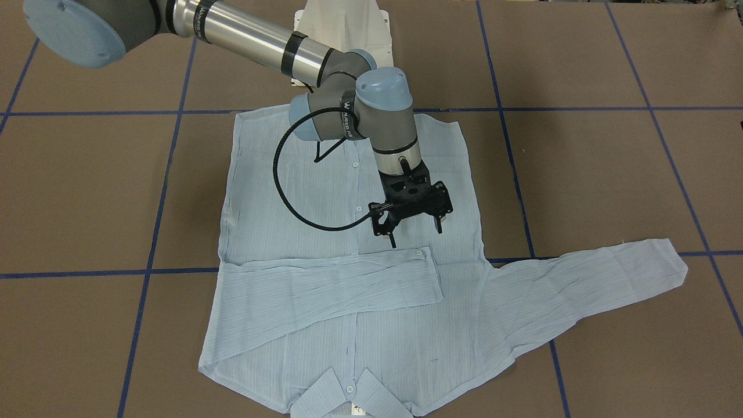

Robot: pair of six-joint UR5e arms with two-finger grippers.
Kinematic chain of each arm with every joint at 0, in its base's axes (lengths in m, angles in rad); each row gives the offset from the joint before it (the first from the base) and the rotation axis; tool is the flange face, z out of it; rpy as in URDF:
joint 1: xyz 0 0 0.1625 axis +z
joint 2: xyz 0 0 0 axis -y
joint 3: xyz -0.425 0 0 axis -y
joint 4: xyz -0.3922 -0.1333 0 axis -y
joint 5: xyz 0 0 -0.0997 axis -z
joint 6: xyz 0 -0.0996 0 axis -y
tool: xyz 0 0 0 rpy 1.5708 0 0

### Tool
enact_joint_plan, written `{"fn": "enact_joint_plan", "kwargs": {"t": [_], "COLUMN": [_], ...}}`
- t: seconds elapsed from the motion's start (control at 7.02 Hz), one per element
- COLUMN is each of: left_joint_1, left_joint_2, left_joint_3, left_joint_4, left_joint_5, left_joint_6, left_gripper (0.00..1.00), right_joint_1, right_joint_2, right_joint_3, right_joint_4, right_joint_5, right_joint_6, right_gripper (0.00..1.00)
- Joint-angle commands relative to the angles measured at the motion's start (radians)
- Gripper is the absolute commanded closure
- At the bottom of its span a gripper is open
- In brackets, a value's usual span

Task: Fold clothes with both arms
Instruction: 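Carry the sleeve cuff with the right gripper across the shirt front, then release the sleeve and raise the right gripper away from the shirt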

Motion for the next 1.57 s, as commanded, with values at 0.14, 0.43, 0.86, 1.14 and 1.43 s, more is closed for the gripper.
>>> {"fn": "enact_joint_plan", "kwargs": {"t": [0.14, 0.43, 0.86, 1.14, 1.43], "left_joint_1": [0.001, 0.007, 0.077, 0.206, 0.225], "left_joint_2": [-0.034, -0.034, -0.038, -0.052, -0.148], "left_joint_3": [-0.013, 0.055, 0.280, 0.414, 0.538], "left_joint_4": [-0.068, -0.214, -0.565, -0.847, -0.869], "left_joint_5": [-0.012, -0.006, 0.013, 0.162, 0.187], "left_joint_6": [-0.088, -0.099, -0.389, -0.679, -0.714], "left_gripper": [0.00, 0.00, 0.00, 0.00, 0.11], "right_joint_1": [0.198, 0.355, 0.615, 0.769, 0.791], "right_joint_2": [-0.063, -0.286, -0.489, -0.621, -0.669], "right_joint_3": [0.111, 0.296, 0.463, 0.464, 0.478], "right_joint_4": [-0.287, -0.352, -0.547, -0.543, -0.540], "right_joint_5": [0.346, 0.495, 0.624, 0.742, 0.753], "right_joint_6": [-0.004, -0.180, -0.700, -0.942, -0.963], "right_gripper": [0.00, 0.00, 0.00, 0.00, 0.00]}}
